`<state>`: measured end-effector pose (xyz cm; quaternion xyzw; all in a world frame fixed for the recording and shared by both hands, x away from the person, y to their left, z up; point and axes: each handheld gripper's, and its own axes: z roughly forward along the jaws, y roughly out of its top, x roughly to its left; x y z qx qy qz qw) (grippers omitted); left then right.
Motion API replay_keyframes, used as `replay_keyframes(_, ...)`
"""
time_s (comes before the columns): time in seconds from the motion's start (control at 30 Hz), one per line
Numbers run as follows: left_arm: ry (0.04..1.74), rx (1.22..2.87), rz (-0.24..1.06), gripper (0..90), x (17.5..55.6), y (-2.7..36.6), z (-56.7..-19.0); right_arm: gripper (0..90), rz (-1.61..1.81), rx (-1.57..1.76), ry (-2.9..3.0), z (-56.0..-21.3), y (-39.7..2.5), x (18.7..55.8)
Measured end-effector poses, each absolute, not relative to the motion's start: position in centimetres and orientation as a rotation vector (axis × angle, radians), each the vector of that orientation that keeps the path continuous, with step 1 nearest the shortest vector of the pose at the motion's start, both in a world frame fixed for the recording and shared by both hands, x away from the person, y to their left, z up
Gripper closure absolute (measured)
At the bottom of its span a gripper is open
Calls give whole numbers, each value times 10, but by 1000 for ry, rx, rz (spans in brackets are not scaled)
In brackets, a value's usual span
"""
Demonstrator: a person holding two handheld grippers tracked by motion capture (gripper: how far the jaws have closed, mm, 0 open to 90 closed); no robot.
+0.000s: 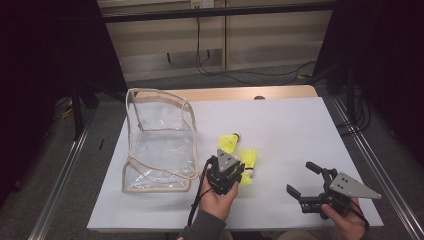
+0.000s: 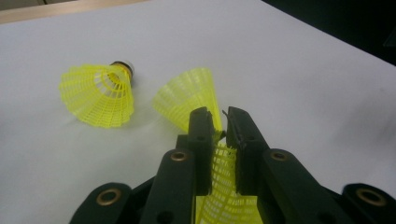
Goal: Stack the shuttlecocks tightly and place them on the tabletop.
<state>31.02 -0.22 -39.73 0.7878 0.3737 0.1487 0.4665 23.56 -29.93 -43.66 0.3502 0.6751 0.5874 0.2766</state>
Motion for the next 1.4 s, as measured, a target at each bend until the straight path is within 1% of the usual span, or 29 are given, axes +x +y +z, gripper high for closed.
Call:
replay_keyframes(0.07, 904, 1932, 355, 804, 313, -2, -393, 12, 1581, 940, 1811, -436, -300, 235)
replay_keyframes(0.13, 911, 1913, 307, 806, 318, -1, -389, 12, 1578, 942, 1808, -437, -301, 236)
replay_keyframes(0.23, 905, 1893, 290, 807, 323, -1, -382, 12, 1575, 948, 1805, -437, -302, 236)
replay_keyframes(0.43, 865, 1903, 281, 811, 329, -6, -367, 12, 1575, 943, 1815, -437, -300, 236)
replay_keyframes(0.6, 875, 1897, 247, 812, 341, -7, -360, 12, 1576, 943, 1819, -437, -299, 237)
replay_keyframes(0.77, 850, 1922, 246, 812, 351, -13, -353, 12, 1576, 943, 1808, -437, -300, 237)
replay_keyframes(1.0, 866, 1937, 252, 812, 364, -17, -351, 12, 1577, 935, 1813, -437, -300, 238)
replay_keyframes(1.4, 890, 1907, 282, 812, 378, -16, -343, 12, 1571, 934, 1816, -438, -299, 239)
